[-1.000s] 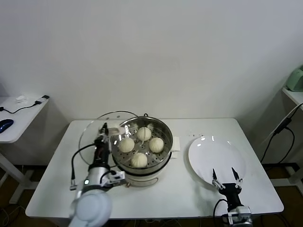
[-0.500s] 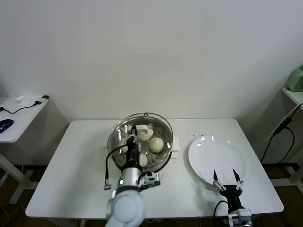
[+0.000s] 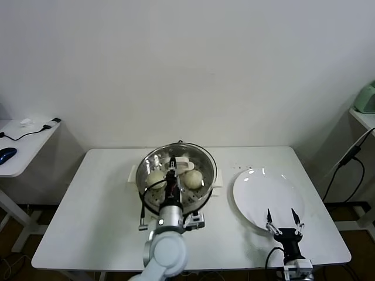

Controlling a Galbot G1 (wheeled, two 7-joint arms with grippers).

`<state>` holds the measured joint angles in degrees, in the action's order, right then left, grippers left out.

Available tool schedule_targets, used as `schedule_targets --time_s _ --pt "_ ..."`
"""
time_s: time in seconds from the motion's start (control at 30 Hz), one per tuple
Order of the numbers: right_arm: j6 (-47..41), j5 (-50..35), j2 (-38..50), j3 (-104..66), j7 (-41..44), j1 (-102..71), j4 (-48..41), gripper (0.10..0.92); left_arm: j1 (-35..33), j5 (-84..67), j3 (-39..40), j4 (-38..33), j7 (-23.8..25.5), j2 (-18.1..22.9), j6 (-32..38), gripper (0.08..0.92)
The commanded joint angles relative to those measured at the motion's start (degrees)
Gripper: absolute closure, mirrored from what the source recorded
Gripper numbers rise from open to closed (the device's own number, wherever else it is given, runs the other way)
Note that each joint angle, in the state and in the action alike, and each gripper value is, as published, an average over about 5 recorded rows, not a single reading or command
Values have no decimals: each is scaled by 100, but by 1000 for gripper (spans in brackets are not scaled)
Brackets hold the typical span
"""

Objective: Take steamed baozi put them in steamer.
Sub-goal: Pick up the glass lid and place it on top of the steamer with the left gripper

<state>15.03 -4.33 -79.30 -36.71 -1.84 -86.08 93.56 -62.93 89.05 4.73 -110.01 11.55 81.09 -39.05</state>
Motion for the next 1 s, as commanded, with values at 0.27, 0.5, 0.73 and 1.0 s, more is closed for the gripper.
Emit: schedule_targets --time_s 0.27,0.5,0.73,1.0 --pt "106 33 -61 -4 -18 -27 24 203 143 23 -25 434 -144 11 3 867" --pt "124 47 -74 -8 -13 -42 27 203 47 -38 -85 420 -195 -60 25 867" --pt "153 94 -92 -5 -17 -30 28 202 75 -119 -37 467 -268 -19 55 867" --pt "254 144 -91 -5 -22 -18 18 202 138 -215 -51 558 -327 -38 53 867"
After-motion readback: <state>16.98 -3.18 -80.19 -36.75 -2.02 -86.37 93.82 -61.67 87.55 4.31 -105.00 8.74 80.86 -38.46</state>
